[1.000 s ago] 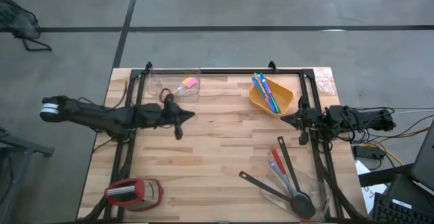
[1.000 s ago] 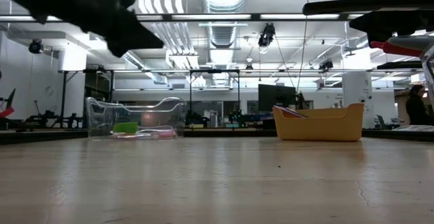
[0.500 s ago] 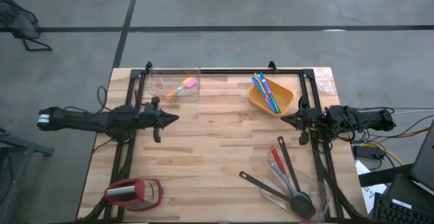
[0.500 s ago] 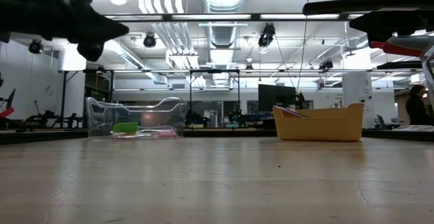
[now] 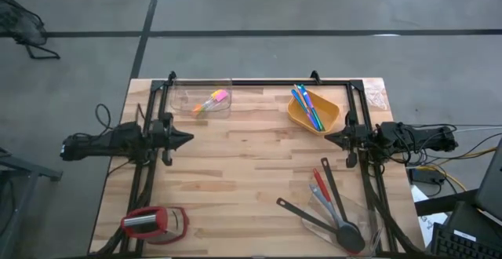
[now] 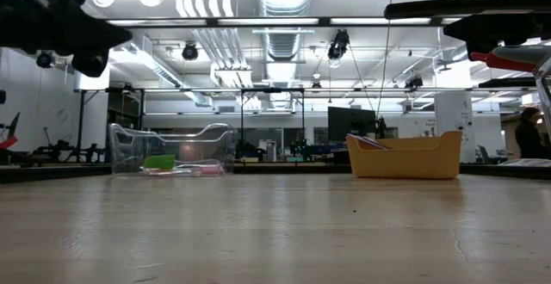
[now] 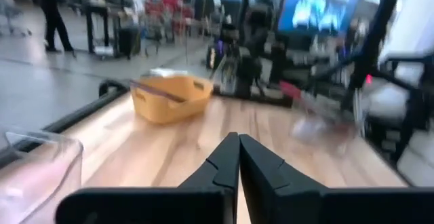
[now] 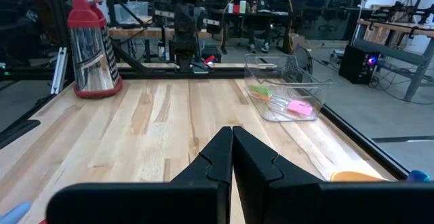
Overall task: Pick & Place Kitchen Items
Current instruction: Return to Home Position
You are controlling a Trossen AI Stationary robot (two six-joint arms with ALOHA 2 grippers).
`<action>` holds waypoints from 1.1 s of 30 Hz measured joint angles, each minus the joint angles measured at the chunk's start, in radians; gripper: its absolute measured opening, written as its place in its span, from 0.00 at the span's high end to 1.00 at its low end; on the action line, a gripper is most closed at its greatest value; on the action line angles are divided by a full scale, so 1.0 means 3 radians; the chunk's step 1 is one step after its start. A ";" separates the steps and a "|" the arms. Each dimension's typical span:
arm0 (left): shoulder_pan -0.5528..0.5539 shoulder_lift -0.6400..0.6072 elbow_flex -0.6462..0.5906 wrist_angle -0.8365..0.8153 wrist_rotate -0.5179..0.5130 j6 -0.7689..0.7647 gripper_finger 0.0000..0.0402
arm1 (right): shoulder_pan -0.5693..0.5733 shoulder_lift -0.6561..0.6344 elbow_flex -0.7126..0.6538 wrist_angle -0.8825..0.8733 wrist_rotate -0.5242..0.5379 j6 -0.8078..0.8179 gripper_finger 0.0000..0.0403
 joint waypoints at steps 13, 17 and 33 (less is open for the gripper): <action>0.0011 0.0007 0.0048 -0.0367 -0.0061 0.0348 0.93 | -0.0001 0.0001 0.0000 -0.0024 -0.0003 0.0000 0.98; 0.0013 0.0008 0.0048 -0.0358 -0.0163 0.0339 0.90 | -0.0001 0.0001 0.0000 -0.0026 -0.0002 0.0000 0.98; 0.0012 0.0034 0.0048 -0.0358 -0.0186 0.0325 0.91 | -0.0001 0.0001 0.0000 -0.0026 0.0000 0.0000 0.98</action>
